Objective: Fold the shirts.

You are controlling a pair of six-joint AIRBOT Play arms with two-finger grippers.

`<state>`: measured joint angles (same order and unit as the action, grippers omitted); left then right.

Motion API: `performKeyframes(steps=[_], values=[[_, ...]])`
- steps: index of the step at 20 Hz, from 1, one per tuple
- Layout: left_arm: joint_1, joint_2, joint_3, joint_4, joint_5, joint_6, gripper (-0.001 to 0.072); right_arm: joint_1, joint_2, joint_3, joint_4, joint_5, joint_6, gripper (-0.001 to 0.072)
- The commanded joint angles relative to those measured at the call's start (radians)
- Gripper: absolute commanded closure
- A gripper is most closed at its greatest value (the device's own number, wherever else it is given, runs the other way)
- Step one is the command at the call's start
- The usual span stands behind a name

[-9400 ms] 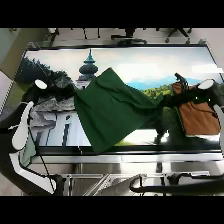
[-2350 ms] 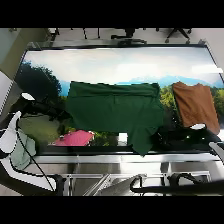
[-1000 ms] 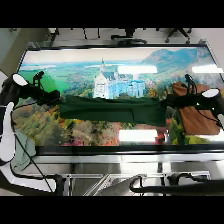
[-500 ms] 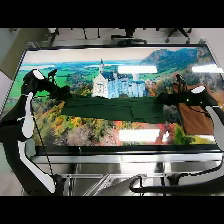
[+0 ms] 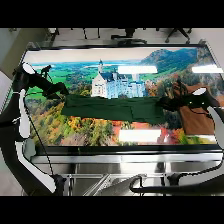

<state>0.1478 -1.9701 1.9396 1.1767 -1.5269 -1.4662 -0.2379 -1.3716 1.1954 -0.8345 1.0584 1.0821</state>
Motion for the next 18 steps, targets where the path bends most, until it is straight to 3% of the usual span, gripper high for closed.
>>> performKeyframes(steps=[1,2,3,4,7,12,16,18], values=[[-0.019,0.04,-0.053,-0.004,-0.01,0.003,0.0337,0.048,-0.071,-0.006,0.03,-0.009,-0.049,0.0296],[-0.035,0.048,-0.061,-0.004,-0.007,0.003,0.0548,0.052,-0.078,-0.006,0.064,-0.012,-0.09,0.0433],[-0.055,0.054,-0.066,-0.01,-0.002,0.002,0.0688,0.052,-0.076,-0.005,0.103,-0.011,-0.135,0.061],[-0.079,0.058,-0.072,-0.052,0.015,0.003,0.0695,0.05,-0.068,0.006,0.126,-0.01,-0.152,0.0688],[-0.182,0.056,-0.11,-0.226,0.117,0.003,0.0695,0.046,-0.022,0.093,0.121,0.073,-0.151,0.0689],[-0.512,0.02,-0.191,-0.256,0.52,0.025,0.0695,0.029,0.048,0.34,0.121,0.328,-0.07,0.0689],[-0.72,-0.164,-0.016,-0.256,0.694,-0.027,0.0696,0.026,0.053,0.581,0.121,0.513,0.043,0.0689],[-0.771,-0.264,0.105,-0.256,0.695,-0.073,0.0696,0.023,0.053,0.656,0.12,0.55,0.064,0.0689]])
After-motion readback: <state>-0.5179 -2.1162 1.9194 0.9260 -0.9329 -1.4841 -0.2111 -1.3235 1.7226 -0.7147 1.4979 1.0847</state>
